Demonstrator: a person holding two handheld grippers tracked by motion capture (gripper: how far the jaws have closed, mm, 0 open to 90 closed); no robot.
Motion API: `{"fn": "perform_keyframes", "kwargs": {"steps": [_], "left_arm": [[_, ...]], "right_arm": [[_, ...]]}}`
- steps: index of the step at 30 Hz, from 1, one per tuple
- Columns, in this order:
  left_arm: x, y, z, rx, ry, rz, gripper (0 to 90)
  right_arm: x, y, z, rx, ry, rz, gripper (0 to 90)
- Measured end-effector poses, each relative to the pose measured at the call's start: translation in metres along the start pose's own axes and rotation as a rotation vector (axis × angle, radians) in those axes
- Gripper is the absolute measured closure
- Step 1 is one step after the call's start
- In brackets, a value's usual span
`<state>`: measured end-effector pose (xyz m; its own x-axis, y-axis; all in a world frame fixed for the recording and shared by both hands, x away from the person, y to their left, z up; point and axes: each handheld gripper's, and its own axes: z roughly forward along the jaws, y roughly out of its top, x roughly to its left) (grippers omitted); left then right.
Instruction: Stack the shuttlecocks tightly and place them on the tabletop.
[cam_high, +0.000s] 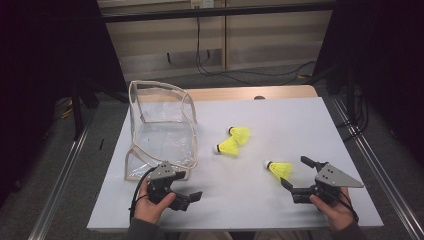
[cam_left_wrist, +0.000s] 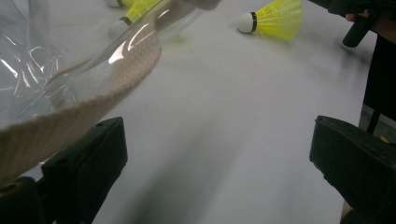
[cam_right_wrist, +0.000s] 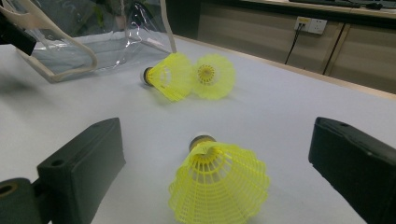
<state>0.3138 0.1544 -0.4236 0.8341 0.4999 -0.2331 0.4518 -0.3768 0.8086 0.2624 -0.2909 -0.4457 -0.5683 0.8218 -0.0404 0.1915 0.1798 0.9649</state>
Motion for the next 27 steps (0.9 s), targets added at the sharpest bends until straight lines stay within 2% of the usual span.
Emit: {"fn": "perform_keyframes", "kwargs": {"steps": [4,27], "left_arm": [[0.001,-0.001,-0.001,0.002,-0.005,0.010,3.9],[0.010,-0.009,-0.018,-0.019,0.027,-0.012,3.9]], "right_arm": [[0.000,0.000,0.000,0.000,0.002,-0.002,2.7],[0.001,0.000,0.001,0.004,0.002,-0.007,2.7]]}}
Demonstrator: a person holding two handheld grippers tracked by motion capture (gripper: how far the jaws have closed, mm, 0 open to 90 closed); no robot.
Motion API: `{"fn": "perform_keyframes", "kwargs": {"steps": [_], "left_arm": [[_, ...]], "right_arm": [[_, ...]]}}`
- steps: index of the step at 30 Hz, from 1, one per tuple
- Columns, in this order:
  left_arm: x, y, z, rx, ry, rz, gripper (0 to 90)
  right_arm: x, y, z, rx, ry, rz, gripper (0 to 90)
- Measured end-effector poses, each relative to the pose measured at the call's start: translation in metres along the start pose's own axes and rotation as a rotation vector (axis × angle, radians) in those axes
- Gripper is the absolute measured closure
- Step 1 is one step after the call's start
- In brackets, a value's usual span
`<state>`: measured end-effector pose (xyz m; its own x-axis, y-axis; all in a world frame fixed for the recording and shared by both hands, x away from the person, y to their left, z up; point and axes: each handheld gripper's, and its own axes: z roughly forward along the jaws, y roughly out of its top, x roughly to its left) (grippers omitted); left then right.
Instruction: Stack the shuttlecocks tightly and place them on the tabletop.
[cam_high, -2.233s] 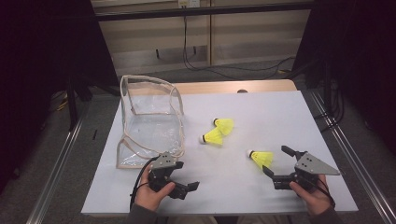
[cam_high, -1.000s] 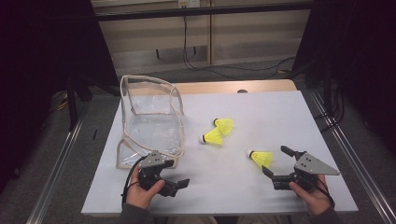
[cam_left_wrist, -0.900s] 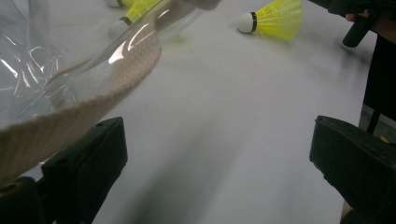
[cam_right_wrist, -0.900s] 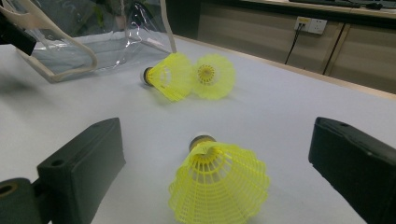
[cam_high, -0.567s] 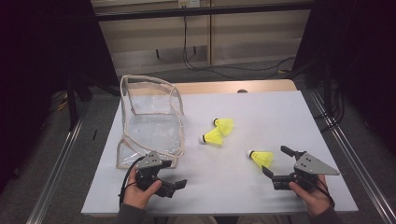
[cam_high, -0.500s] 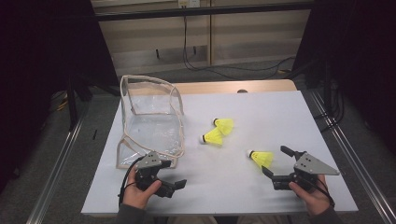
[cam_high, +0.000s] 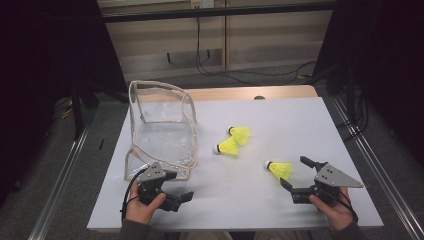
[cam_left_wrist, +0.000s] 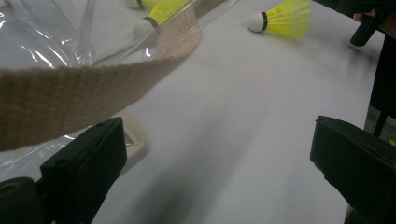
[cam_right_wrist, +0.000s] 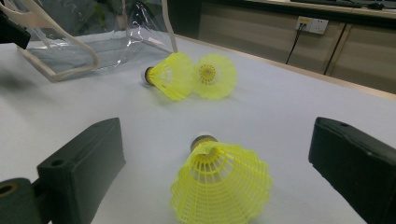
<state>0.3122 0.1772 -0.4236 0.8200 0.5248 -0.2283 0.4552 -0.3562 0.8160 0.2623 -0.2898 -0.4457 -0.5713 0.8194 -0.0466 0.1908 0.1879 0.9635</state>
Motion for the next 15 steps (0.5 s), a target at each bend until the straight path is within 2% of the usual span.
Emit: {"fn": "perform_keyframes", "kwargs": {"steps": [11,15], "left_arm": [[0.0068,-0.0042,-0.0060,-0.017,0.006,-0.011,3.7],[0.0093,-0.0048,-0.0091,-0.015,0.007,-0.004,3.7]], "right_arm": [[0.0001,0.0000,0.0000,0.001,0.000,0.001,2.7],[0.0000,0.0000,0.0000,0.003,-0.001,0.000,2.7]]}}
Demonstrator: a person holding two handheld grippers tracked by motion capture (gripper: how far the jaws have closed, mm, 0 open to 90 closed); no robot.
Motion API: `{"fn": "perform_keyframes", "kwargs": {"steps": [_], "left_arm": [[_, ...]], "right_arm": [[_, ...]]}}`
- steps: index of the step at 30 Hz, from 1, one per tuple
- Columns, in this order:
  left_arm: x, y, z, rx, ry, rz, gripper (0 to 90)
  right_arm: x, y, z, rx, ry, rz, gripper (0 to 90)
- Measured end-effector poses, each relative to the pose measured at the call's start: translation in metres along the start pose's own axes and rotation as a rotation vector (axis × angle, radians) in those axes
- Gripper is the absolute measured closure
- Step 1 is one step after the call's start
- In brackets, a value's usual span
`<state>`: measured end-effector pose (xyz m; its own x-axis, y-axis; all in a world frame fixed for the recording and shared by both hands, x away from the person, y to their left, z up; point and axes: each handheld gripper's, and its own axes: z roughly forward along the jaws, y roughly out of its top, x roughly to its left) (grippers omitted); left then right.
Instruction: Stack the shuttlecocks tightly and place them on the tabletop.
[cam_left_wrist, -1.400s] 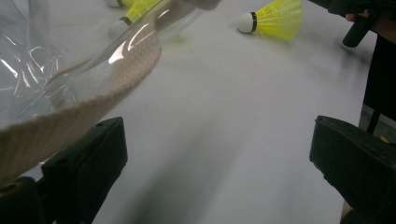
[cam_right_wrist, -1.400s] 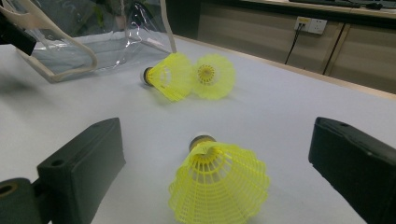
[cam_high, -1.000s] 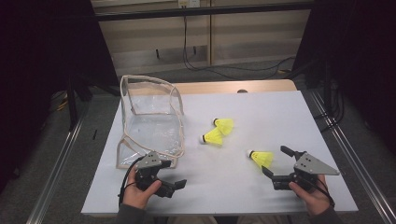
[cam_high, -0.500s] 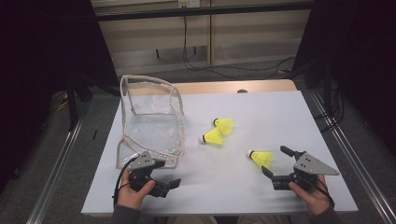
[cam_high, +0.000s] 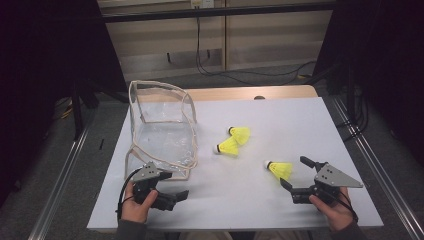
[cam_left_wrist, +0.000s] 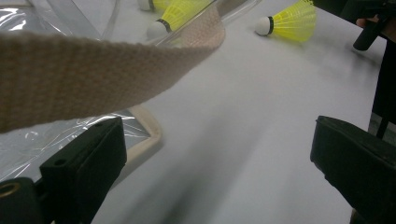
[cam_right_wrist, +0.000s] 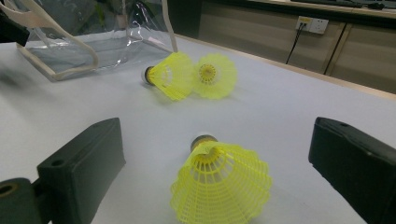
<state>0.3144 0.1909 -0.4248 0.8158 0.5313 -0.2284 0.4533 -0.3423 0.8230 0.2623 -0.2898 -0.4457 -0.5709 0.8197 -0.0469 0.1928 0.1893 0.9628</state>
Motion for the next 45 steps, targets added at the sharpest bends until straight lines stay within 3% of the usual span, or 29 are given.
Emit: {"fn": "perform_keyframes", "kwargs": {"steps": [21,26,45], "left_arm": [[0.011,-0.003,-0.011,-0.038,0.014,-0.006,3.7],[0.013,-0.002,-0.011,-0.042,0.018,0.008,3.7],[0.021,-0.005,-0.016,-0.059,0.043,-0.008,3.7]], "right_arm": [[0.001,0.000,0.001,0.010,0.001,-0.003,2.7],[0.001,0.000,0.002,0.012,0.003,-0.007,2.7],[0.001,0.002,0.004,0.026,0.005,-0.015,2.7]]}}
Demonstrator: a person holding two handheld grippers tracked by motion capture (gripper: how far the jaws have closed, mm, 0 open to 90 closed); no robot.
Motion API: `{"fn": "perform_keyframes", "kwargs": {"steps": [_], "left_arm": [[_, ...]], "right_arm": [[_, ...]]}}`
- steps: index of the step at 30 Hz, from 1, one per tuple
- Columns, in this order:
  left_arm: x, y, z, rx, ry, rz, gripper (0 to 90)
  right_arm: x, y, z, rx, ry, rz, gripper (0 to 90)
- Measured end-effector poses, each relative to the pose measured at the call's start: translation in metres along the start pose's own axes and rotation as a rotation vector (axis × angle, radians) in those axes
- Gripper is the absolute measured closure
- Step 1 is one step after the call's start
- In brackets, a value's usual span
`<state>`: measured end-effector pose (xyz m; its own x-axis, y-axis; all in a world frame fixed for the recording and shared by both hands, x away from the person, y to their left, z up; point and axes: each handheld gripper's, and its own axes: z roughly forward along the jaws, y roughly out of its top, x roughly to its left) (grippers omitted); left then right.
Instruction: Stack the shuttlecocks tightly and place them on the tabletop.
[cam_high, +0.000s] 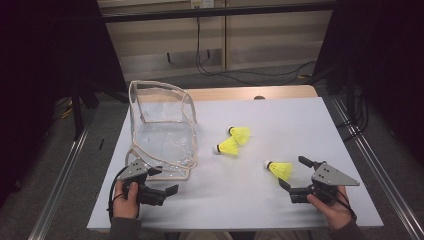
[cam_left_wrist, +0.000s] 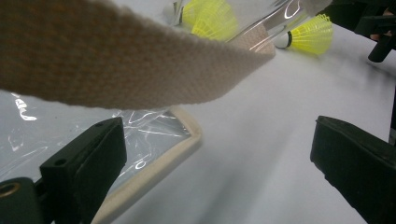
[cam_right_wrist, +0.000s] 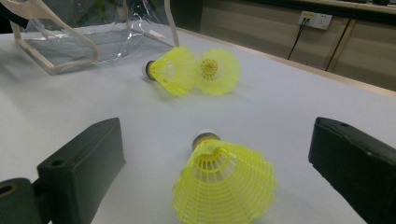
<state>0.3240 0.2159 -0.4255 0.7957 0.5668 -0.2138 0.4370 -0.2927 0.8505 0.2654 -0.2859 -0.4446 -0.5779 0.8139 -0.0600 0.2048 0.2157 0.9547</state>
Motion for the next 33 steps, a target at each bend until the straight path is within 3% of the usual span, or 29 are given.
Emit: {"fn": "perform_keyframes", "kwargs": {"steps": [20,33], "left_arm": [[0.000,0.000,0.002,0.004,-0.006,0.011,3.7],[-0.001,0.000,0.004,0.004,-0.011,0.008,3.7]], "right_arm": [[-0.010,0.013,0.010,0.045,-0.041,0.046,3.1],[-0.018,0.023,0.023,0.106,-0.015,0.075,3.4]]}}
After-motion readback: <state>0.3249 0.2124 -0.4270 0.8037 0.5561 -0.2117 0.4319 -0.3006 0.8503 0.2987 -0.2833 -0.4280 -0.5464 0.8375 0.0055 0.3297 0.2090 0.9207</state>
